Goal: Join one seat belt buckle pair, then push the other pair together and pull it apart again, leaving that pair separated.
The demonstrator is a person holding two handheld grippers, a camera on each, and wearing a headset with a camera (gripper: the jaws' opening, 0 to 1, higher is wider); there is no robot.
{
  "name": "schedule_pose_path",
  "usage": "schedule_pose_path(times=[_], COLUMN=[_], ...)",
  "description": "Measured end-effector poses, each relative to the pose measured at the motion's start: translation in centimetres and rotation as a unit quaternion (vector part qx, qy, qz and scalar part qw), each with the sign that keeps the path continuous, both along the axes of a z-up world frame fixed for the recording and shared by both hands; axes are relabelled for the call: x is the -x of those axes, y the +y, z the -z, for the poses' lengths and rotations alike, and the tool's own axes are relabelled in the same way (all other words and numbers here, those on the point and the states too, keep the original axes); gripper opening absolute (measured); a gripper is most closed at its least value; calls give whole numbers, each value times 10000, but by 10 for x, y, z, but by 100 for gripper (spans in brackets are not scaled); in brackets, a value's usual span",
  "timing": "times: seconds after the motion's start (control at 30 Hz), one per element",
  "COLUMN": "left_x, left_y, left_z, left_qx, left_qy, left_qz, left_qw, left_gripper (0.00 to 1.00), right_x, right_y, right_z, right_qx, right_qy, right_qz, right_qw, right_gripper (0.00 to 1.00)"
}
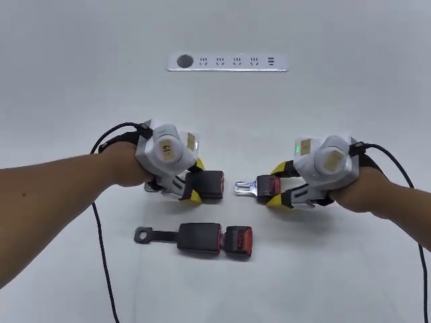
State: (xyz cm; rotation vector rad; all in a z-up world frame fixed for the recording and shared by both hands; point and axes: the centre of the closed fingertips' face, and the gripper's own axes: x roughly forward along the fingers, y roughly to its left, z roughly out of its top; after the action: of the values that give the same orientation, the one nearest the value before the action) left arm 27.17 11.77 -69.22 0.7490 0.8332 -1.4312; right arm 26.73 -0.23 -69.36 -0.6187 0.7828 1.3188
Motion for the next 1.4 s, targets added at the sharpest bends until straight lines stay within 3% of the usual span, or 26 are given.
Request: schedule_pose_path(times=[0.4, 0.73, 1.4], left_x=[2, 2, 2], left_y=[-1, -1, -2], left_z=[-1, -2, -1], left_qx=[18, 47, 65], left_qy=[2, 9, 9], left_qz=[9, 29, 74], left_qw=[10000, 10000, 10000], left_gripper=[34, 34, 34], right_x=[5, -1, 0], right_y=[-26, -42, -54], right_z=[-4, -5, -4], right_qx=[-35, -55, -97], right_qy=[25, 57, 74], right_qz=[112, 198, 241], right_qw=[9999, 9998, 9996], right_gripper=[33, 33, 33])
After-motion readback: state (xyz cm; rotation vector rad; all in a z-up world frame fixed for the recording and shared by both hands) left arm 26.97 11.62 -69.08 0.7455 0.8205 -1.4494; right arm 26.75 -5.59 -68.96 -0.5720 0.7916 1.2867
